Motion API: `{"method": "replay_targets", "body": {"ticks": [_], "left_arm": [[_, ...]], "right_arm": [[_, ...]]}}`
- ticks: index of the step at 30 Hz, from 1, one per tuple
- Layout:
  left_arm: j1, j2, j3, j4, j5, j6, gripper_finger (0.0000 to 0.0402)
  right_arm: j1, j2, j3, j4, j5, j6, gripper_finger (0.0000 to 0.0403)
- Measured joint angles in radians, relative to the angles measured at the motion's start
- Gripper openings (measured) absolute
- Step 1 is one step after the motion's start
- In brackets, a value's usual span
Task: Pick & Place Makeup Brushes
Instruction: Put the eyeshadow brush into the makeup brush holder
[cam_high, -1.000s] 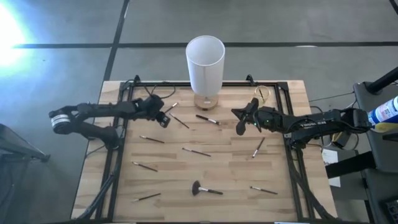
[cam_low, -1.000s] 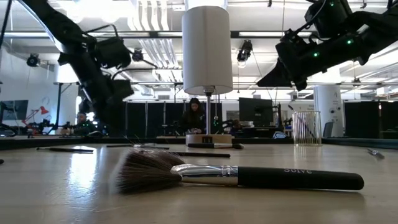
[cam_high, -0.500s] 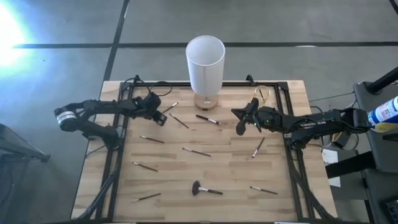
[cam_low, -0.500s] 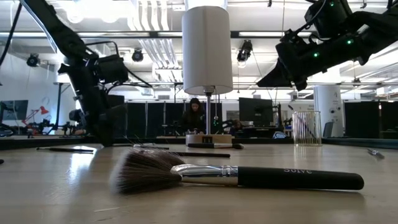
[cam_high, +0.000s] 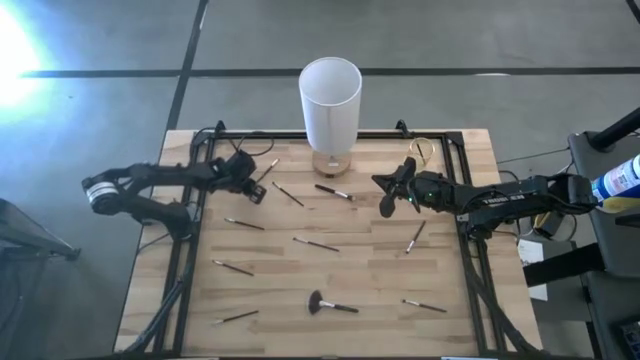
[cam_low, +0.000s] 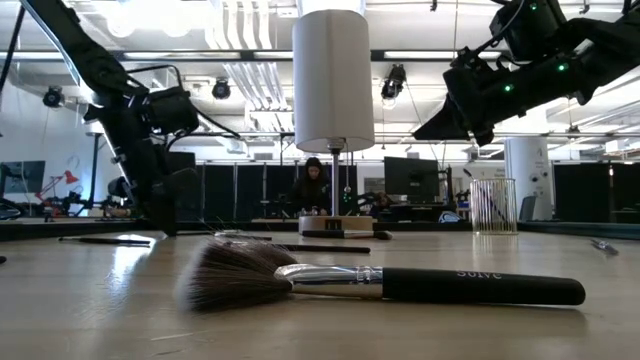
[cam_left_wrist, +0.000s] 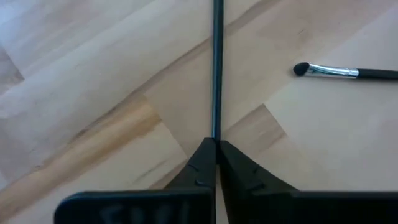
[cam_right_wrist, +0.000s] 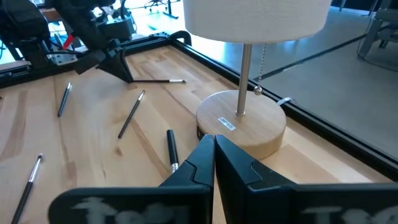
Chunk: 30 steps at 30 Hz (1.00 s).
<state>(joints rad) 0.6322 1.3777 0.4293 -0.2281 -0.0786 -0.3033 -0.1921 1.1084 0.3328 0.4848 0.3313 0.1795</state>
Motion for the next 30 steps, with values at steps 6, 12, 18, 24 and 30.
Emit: {"method": "replay_targets", "body": {"ticks": [6, 12, 18, 24, 30], "left_arm": [[-0.038, -0.105, -0.043, -0.009, 0.024, -0.048, 0.0002], [-0.145, -0.298, -0.111, 0.154, 0.107, -0.186, 0.0001], [-0.324, -0.378, -0.205, 0.591, 0.109, -0.285, 0.0000], [-0.450, -0.317, -0.240, 0.958, 0.036, -0.270, 0.0000], [-0.483, -0.177, -0.217, 1.208, 0.039, -0.140, 0.0000]], "right_arm": [[0.000, 0.000, 0.000, -0.001, 0.000, 0.003, 0.0009], [0.000, 0.000, -0.005, 0.003, 0.000, 0.062, 0.0009], [0.012, 0.016, -0.049, 0.126, -0.041, 0.165, 0.0009], [0.032, 0.130, -0.070, 0.461, -0.153, 0.214, 0.0028], [0.038, 0.298, 0.038, 0.575, -0.262, 0.215, 0.0087]]}}
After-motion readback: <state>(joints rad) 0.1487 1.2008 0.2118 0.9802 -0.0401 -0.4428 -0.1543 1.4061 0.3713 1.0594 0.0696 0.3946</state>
